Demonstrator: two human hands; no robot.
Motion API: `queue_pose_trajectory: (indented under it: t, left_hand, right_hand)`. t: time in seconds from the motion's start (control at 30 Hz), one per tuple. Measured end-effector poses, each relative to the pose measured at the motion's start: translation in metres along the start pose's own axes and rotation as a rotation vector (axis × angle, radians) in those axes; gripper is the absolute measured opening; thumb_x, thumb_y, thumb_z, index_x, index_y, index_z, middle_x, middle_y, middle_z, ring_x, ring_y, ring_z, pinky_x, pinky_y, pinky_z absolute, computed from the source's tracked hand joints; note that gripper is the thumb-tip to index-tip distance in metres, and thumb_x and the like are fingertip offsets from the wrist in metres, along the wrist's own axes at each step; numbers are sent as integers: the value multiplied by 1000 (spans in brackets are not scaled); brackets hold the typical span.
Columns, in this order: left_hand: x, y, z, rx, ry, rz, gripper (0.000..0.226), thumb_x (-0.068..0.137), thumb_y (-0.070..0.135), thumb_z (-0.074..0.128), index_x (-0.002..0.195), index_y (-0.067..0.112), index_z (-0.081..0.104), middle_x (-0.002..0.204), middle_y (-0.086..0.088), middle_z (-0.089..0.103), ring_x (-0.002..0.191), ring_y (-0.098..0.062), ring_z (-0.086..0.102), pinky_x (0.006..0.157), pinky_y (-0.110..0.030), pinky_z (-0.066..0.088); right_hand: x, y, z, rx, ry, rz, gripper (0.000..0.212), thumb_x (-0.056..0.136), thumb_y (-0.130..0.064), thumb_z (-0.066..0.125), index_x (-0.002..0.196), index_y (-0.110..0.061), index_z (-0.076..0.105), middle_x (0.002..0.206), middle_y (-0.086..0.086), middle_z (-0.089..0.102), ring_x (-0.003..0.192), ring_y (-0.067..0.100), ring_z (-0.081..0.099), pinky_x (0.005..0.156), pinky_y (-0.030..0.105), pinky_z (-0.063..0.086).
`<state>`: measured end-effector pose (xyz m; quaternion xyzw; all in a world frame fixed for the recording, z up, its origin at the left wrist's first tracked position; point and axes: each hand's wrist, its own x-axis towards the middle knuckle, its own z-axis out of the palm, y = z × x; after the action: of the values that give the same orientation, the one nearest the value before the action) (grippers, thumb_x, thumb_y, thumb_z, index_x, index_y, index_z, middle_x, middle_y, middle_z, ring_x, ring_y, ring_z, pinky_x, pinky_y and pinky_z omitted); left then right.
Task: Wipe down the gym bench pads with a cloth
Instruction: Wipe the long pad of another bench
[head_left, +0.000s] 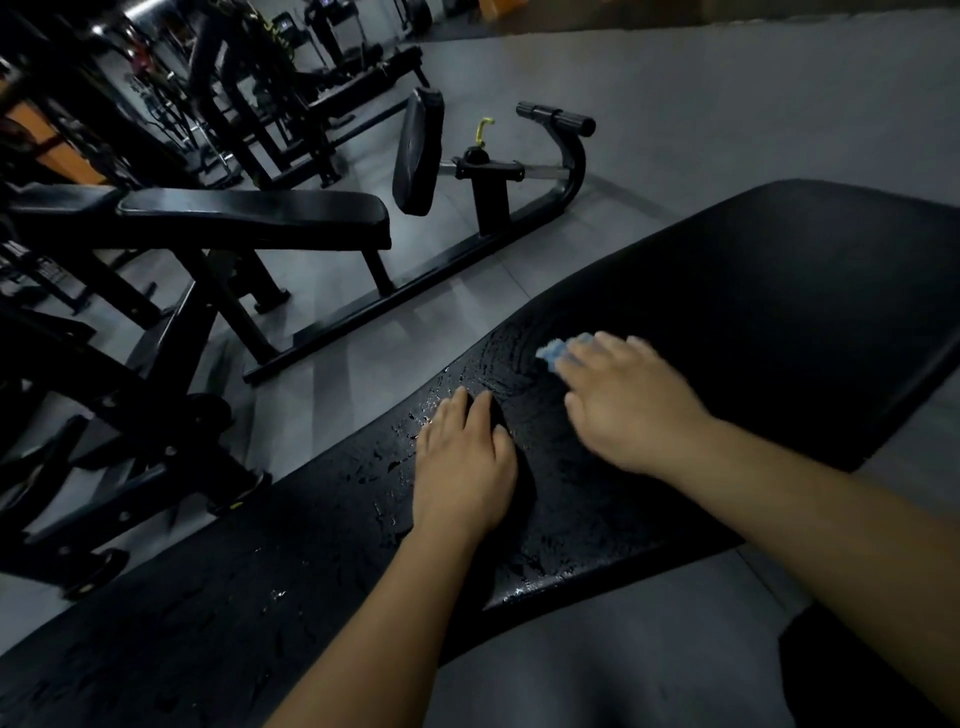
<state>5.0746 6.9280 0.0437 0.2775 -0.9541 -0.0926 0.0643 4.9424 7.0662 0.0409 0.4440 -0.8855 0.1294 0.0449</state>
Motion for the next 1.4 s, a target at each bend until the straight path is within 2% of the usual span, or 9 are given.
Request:
queue_pose_trajectory:
  t: [0.17, 0.33, 0.43, 0.5, 0.73, 0.9, 1.13, 1.3, 1.4]
  left_hand:
    - [-3, 7, -6, 37, -75, -23, 51, 105, 34, 31, 155, 23, 28, 166, -3, 18, 153, -21, 12, 124, -45, 12]
    - [1, 58, 4, -9, -100, 58, 53, 104, 35, 31, 156, 25, 26, 166, 2, 15, 153, -20, 8, 125, -46, 5]
    - [-2, 64, 11, 15, -86, 46, 53, 105, 37, 26, 158, 27, 21, 168, 2, 9, 154, -20, 1, 124, -46, 0]
    - [-5, 61, 13, 44, -87, 53, 56, 105, 41, 20, 159, 27, 17, 168, 3, 7, 154, -18, 0, 124, -44, 0]
    - [9, 60, 10, 92, -36, 56, 73, 88, 52, 7, 153, 26, 29, 161, 1, 26, 149, -23, 19, 121, -44, 16]
    - [23, 51, 10, 9, -111, -22, 59, 105, 43, 19, 160, 25, 7, 168, 1, -1, 154, -20, -7, 125, -41, -2]
    - [25, 51, 14, 28, -75, -36, 61, 104, 43, 18, 161, 24, 4, 168, 3, -6, 153, -15, -10, 125, -38, -5]
    - [25, 48, 11, -10, -60, -27, 60, 104, 39, 19, 161, 22, 6, 168, 4, -2, 153, -14, -8, 125, -37, -4]
    - [24, 49, 12, 11, -64, -31, 60, 104, 39, 20, 160, 19, 10, 168, 1, 0, 154, -17, -5, 125, -39, -2]
  right_hand:
    - [-73, -4, -10, 133, 45, -300, 48, 87, -30, 40, 132, -28, 57, 133, -5, 61, 121, 16, 57, 100, 37, 49]
    - [-16, 50, -13, 26, -73, 32, 54, 101, -42, 23, 152, -27, 32, 159, -5, 30, 147, 16, 25, 119, 38, 21]
    - [-25, 40, -9, 78, -63, -88, 64, 93, -44, 8, 154, -34, 26, 161, -10, 24, 149, 13, 18, 121, 37, 13]
    - [-49, 42, -20, 200, -115, -180, 53, 100, -35, 25, 154, -37, 28, 161, -17, 22, 150, 7, 14, 123, 32, 9]
    - [58, 76, -9, 39, -90, 108, 53, 99, -33, 29, 151, -25, 32, 160, 0, 28, 145, 22, 24, 116, 42, 21]
    - [14, 21, -11, 198, -117, -253, 51, 100, -27, 29, 151, -25, 36, 160, -7, 29, 147, 13, 22, 119, 33, 16]
    - [118, 57, 12, 49, -64, 31, 54, 100, -30, 31, 153, -25, 33, 161, -2, 28, 148, 22, 22, 120, 43, 17]
    - [30, 30, -2, 185, -78, -331, 54, 97, -27, 34, 151, -28, 37, 158, -6, 33, 146, 15, 26, 119, 35, 16]
    - [16, 71, -11, 133, -94, -244, 53, 96, -27, 32, 147, -27, 44, 157, -7, 37, 143, 15, 32, 118, 34, 22]
